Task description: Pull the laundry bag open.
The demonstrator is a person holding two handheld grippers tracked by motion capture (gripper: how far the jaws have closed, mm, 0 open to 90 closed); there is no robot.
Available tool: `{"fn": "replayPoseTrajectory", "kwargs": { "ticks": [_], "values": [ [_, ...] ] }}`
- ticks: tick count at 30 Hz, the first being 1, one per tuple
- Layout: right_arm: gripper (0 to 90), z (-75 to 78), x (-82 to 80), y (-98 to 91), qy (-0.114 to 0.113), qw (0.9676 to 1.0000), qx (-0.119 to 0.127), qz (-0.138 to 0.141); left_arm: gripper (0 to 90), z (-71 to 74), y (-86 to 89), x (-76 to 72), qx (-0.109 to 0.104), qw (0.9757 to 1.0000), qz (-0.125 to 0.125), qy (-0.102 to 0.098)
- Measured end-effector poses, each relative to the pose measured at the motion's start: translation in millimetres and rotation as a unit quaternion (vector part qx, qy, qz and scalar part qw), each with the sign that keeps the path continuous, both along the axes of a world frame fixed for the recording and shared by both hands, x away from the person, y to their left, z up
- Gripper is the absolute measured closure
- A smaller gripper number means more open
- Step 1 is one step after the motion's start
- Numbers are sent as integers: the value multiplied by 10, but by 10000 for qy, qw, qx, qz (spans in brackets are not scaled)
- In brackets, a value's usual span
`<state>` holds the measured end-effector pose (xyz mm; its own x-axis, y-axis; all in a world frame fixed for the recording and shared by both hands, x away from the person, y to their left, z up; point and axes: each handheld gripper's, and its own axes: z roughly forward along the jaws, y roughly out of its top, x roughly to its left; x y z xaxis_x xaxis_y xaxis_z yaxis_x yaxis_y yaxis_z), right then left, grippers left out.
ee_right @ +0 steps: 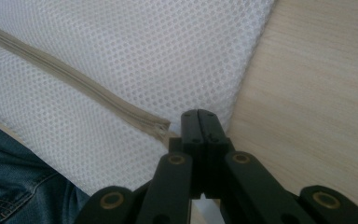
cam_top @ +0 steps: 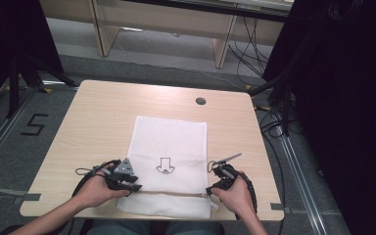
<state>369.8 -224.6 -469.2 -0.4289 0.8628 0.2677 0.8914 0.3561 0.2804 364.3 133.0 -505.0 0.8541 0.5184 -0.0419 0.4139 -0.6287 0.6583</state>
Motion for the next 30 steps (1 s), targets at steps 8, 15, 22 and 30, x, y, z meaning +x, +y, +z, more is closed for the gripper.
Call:
{"fn": "replayPoseTrajectory", "kwargs": {
  "ticks": [8, 15, 22, 30],
  "values": [
    [900, 28, -23, 48, 45, 9998, 184, 64, 622, -4, -3, -10, -53, 9999, 73, 74],
    [900, 45, -52, 44, 201, 9997, 163, 0, 620, -6, -1, -11, -60, 9999, 76, 81],
    [900, 27, -42, -76, 3, 10000, -41, 18, 618, -10, -1, -9, -78, 9999, 78, 81],
    [900, 7, -49, -6, 418, 9989, -105, -156, 617, -9, 0, -9, -51, 9999, 53, 76]
  ]
}}
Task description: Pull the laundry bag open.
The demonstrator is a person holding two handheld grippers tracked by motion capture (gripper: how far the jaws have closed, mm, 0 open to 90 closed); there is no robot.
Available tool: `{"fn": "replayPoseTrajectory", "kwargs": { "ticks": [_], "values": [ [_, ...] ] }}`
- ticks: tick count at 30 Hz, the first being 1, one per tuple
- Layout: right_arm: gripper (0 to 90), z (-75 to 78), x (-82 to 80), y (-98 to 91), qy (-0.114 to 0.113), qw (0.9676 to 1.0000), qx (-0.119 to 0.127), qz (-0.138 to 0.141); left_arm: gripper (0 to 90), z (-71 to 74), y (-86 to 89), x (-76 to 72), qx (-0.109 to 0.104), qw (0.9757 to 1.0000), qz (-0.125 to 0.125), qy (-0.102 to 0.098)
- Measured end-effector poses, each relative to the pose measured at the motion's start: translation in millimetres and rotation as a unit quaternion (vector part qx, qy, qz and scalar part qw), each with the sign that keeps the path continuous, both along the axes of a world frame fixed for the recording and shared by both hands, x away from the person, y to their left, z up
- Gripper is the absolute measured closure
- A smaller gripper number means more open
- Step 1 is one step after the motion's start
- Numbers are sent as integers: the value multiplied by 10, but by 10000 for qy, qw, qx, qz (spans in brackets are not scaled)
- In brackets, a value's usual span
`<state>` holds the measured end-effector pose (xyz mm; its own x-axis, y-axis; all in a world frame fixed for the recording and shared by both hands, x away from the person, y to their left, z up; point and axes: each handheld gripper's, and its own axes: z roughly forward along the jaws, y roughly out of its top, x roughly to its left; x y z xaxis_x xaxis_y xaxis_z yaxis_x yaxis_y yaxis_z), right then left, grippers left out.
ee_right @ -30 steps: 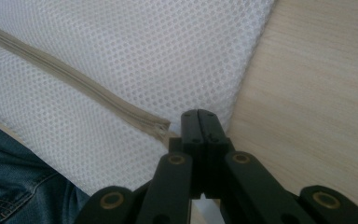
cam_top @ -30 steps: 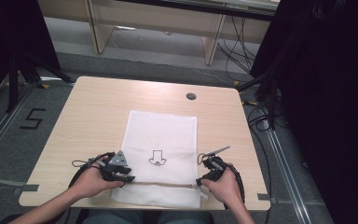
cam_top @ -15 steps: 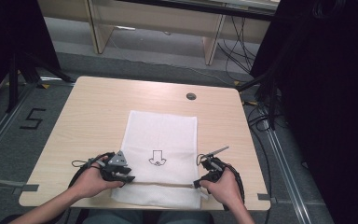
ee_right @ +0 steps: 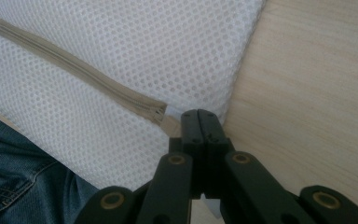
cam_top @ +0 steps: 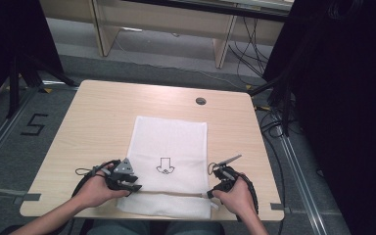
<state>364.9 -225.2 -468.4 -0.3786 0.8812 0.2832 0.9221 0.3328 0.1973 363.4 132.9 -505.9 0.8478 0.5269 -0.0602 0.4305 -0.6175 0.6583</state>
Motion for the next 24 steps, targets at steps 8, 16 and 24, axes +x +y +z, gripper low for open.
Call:
{"fn": "replayPoseTrajectory", "kwargs": {
  "ticks": [8, 16, 24],
  "values": [
    [900, 56, -39, 57, 130, 9996, 221, -101, 616, -3, -4, -2, -19, 10000, 21, -3],
    [900, 53, -31, 180, -9, 9993, 366, -21, 615, 7, 12, 9, 96, 9999, -84, -7],
    [896, 33, 22, 188, -418, 9984, 286, 268, 603, 0, 1, -3, -5, 10000, 21, -31]
  ]
}}
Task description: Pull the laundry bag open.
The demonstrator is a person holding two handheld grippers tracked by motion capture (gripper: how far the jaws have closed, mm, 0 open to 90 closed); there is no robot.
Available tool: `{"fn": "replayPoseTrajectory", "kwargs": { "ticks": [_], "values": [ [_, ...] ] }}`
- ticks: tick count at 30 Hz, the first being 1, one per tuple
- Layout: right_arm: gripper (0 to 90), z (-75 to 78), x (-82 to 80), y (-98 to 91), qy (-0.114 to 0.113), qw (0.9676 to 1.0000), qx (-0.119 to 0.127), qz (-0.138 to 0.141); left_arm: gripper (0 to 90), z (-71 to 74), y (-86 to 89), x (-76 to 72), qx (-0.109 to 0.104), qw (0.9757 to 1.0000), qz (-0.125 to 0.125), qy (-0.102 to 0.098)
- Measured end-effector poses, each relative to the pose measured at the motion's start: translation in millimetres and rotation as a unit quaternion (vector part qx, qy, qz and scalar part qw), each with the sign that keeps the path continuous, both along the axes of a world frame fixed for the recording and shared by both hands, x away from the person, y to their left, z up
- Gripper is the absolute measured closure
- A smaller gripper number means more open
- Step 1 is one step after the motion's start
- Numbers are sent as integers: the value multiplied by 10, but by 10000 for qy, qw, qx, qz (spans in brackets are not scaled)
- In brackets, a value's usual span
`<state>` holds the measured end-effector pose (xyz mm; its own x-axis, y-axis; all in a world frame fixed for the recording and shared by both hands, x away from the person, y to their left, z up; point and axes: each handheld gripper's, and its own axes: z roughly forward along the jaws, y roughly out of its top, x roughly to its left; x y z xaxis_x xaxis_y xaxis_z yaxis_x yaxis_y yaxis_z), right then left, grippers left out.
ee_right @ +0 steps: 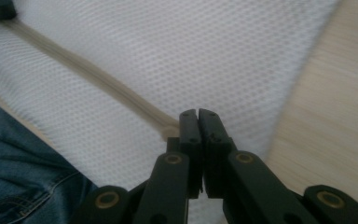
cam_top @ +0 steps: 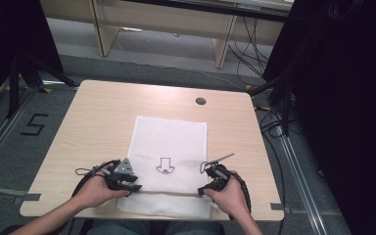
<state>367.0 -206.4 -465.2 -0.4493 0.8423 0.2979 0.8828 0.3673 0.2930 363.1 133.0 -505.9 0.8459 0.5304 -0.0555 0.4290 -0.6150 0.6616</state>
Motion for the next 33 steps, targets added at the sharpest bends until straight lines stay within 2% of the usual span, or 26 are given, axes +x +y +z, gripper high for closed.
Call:
{"fn": "replayPoseTrajectory", "kwargs": {
  "ticks": [1, 2, 3, 4, 6, 7, 8, 9, 10, 11, 12, 13, 14, 18, 19, 20, 21, 22, 23, 24, 25, 28, 29, 30, 31, 33],
  "values": [
    [900, -3, 11, -48, -74, 10000, -19, 12, 598, -3, -1, 4, -15, 10000, -13, -4],
    [900, -12, 14, -100, -39, 9998, -166, -91, 592, 0, -1, 4, -3, 10000, -20, -16],
    [900, -19, 18, -136, -36, 9998, -192, -38, 592, 1, -1, 5, 1, 10000, -27, -21],
    [900, -45, 11, -201, 64, 9997, -232, -82, 592, 1, -1, 4, 6, 10000, -29, -22],
    [900, -49, 9, -209, 65, 9997, -217, -98, 592, 1, -1, 2, 9, 10000, -25, -11],
    [900, -46, -2, -210, 201, 9992, -292, -185, 592, 2, -1, 6, 19, 10000, -33, 9],
    [900, -80, 7, -208, 51, 9997, -199, -119, 592, 2, -1, 5, 45, 10000, -14, -24],
    [900, -80, 7, -208, 51, 9997, -199, -119, 592, 1, 0, 9, 65, 10000, -14, -32],
    [900, -59, -2, -176, 345, 9988, -279, -225, 593, 3, 0, 3, 36, 10000, -28, -1],
    [900, -66, -1, -155, 365, 9987, -248, -246, 593, 2, 1, 2, 21, 10000, -5, 9],
    [900, -74, 11, -148, 299, 9991, -261, -173, 595, 6, 3, 2, 38, 10000, -25, 28],
    [900, -105, 29, -160, 91, 9996, -250, 1, 596, 6, 13, 13, 89, 10000, -40, 9],
    [900, -86, 17, -99, 372, 9988, -273, -175, 597, 9, 13, 10, 74, 10000, -30, -7],
    [900, -123, 32, -35, 297, 9990, -337, -43, 598, 7, 21, 11, 68, 10000, 17, 59],
    [900, -125, 37, -19, 297, 9987, -413, -62, 599, 10, 24, 12, 99, 9999, 7, 42],
    [900, -125, 41, 3, 295, 9987, -403, -104, 598, 24, 38, 23, 222, 9997, -87, -25],
    [900, -123, 43, 2, 277, 9989, -387, -11, 599, 24, 38, 13, 205, 9998, 22, 25],
    [900, -114, 37, 19, 371, 9987, -334, -61, 600, 24, 38, 13, 205, 9998, 22, 25],
    [900, -114, 37, 19, 371, 9987, -334, -61, 600, 25, 44, 16, 258, 9996, 57, 17],
    [900, -121, 39, 29, 358, 9987, -343, -80, 601, 30, 51, 24, 264, 9997, -18, -2],
    [900, -132, 36, 42, 280, 9991, -309, -83, 603, 28, 53, 21, 247, 9997, 46, 6],
    [900, -114, 37, 73, 396, 9986, -337, -129, 607, 33, 64, 21, 289, 9995, 87, 26],
    [900, -117, 41, 87, 354, 9984, -437, 7, 608, 38, 74, 21, 327, 9994, 90, 40],
    [900, -116, 42, 97, 345, 9985, -431, 52, 612, 37, 87, 23, 318, 9994, 133, 43],
    [900, -116, 45, 120, 379, 9984, -419, 25, 616, 46, 113, 35, 424, 9990, 102, 21],
    [900, -120, 55, 155, 363, 9985, -397, 54, 619, 37, 138, 38, 337, 9992, 186, 47]
  ]
}}
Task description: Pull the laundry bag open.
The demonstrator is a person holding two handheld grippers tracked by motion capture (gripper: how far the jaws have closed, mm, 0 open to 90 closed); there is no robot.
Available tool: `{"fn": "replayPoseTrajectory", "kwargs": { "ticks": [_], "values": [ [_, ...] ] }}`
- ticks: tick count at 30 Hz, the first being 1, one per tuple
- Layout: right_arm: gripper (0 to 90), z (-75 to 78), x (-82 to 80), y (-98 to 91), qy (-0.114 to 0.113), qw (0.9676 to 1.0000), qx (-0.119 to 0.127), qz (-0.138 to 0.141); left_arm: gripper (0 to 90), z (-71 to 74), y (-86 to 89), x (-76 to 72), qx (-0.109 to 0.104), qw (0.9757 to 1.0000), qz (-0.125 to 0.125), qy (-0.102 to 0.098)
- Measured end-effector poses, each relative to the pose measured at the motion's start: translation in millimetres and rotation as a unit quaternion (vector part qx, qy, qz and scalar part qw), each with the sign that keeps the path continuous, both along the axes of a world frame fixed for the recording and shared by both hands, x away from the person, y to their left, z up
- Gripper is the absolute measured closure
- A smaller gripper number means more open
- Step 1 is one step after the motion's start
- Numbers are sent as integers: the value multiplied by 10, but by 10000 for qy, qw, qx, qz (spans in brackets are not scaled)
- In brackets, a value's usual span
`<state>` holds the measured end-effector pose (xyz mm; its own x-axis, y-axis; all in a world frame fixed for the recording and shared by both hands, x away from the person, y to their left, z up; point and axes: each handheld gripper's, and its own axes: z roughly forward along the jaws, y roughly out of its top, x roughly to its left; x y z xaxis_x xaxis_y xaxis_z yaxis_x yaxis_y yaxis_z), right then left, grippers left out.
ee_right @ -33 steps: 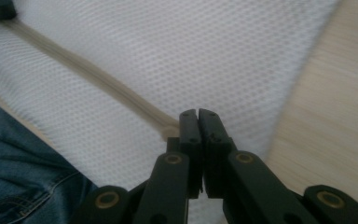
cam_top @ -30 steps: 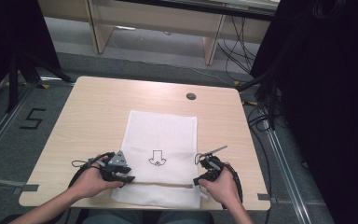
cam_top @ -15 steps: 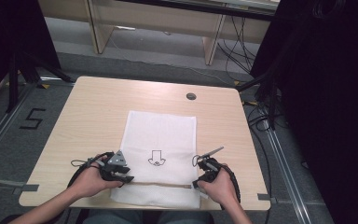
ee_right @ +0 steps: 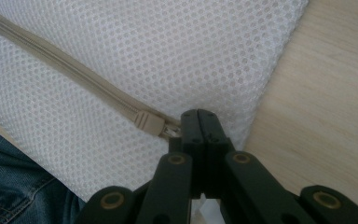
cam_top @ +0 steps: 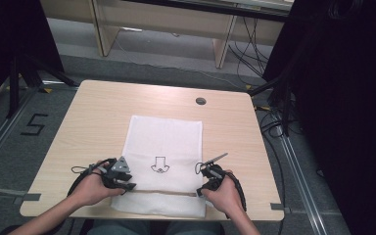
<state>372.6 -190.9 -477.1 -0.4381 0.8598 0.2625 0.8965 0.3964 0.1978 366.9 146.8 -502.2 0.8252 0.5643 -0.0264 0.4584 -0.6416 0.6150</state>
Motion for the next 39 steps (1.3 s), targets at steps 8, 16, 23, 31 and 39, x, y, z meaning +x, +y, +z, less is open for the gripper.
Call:
{"fn": "replayPoseTrajectory", "kwargs": {
  "ticks": [8, 16, 23, 31, 39],
  "values": [
    [900, -17, 38, 145, -159, 9999, 38, -21, 620, 25, 110, 32, 221, 9997, 70, 8],
    [900, -5, 61, 230, -39, 9999, 100, 42, 620, 41, 158, 47, 352, 9993, 108, 15],
    [900, 0, 84, 329, -39, 9999, 86, 86, 622, 56, 209, 58, 426, 9987, 241, 122],
    [888, -25, 100, 289, -355, 9985, 197, 376, 578, 90, 202, 64, 321, 9991, 269, -40],
    [851, 115, 78, 169, -769, 9931, 299, 836, 490, 213, 15, 20, -311, 9980, -141, -534]
  ]
}}
